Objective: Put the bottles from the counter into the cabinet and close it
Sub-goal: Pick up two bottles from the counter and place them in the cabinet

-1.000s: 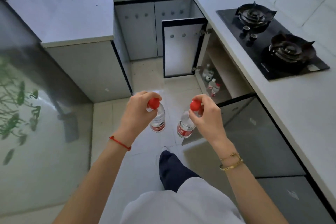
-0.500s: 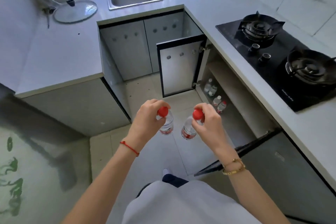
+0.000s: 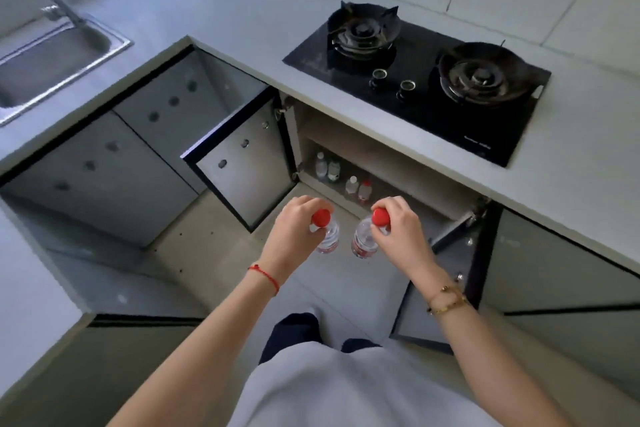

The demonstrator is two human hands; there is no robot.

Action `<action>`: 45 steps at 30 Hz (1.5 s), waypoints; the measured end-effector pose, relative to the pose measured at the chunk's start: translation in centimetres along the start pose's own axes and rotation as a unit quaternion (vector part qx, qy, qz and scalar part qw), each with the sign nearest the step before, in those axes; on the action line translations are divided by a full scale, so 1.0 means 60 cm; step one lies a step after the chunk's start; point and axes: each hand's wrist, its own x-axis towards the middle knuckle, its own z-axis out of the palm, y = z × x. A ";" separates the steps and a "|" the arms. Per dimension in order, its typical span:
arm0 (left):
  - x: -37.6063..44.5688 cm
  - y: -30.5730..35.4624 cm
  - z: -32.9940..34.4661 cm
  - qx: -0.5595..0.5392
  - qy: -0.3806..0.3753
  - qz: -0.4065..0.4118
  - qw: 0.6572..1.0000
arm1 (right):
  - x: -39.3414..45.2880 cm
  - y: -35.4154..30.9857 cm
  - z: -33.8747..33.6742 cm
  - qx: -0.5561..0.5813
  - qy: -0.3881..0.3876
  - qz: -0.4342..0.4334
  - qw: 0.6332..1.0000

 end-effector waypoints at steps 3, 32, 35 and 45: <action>0.073 -0.029 0.029 0.005 -0.042 0.055 0.998 | 0.034 0.025 0.019 -0.006 0.046 0.070 0.996; 0.571 -0.363 0.896 -0.008 -0.199 0.154 0.968 | 0.332 0.799 0.465 -0.085 0.096 0.270 0.954; 0.597 -0.382 0.957 -0.002 -0.200 0.172 0.965 | 0.355 0.855 0.490 -0.074 0.114 0.267 0.954; 0.639 -0.389 1.049 0.015 -0.203 0.206 0.957 | 0.407 0.937 0.517 -0.071 0.131 0.284 0.947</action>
